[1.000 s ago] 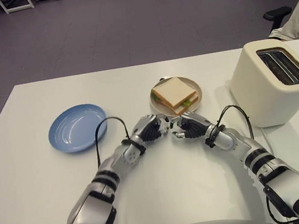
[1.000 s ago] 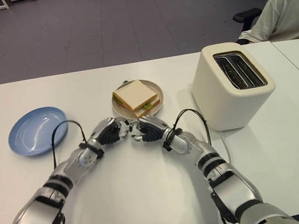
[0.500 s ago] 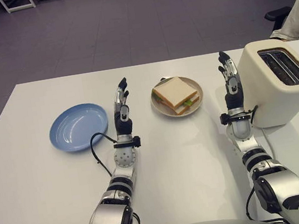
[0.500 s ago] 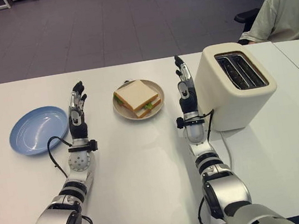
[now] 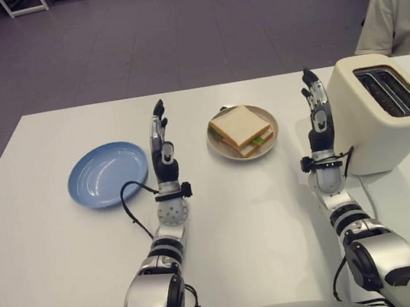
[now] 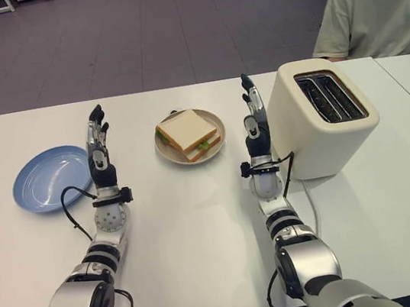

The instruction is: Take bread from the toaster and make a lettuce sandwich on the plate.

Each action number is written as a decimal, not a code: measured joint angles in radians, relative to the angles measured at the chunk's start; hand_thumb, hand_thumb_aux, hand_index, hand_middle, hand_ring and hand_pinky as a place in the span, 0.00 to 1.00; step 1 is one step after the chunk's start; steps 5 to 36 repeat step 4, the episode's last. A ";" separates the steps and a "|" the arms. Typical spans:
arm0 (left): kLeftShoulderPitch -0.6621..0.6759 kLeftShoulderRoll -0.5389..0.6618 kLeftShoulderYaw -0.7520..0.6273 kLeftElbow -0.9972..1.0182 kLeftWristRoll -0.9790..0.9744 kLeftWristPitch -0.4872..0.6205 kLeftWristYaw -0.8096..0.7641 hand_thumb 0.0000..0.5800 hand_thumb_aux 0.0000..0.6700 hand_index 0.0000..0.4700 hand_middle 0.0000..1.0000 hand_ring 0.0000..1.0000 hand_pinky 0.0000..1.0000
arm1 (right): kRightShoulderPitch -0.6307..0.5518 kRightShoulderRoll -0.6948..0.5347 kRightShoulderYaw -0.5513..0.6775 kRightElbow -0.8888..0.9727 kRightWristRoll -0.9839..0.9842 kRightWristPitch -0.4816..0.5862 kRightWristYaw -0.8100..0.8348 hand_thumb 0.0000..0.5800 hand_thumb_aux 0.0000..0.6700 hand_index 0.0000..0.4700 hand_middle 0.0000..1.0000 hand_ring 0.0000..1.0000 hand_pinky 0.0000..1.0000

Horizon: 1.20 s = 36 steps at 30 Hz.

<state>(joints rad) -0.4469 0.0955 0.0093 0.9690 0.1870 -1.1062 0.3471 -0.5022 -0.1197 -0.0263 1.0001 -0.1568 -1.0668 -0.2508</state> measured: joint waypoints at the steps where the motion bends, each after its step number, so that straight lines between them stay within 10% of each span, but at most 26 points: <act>1: 0.004 0.000 0.003 -0.008 0.010 -0.012 0.015 0.00 0.00 0.00 0.00 0.00 0.00 | 0.009 0.000 -0.001 0.000 0.000 -0.010 0.005 0.00 0.00 0.00 0.00 0.00 0.00; 36: 0.016 -0.001 0.006 -0.031 0.039 -0.030 0.038 0.00 0.00 0.00 0.00 0.00 0.00 | 0.042 -0.001 -0.002 -0.009 -0.003 -0.031 0.011 0.00 0.00 0.00 0.00 0.00 0.00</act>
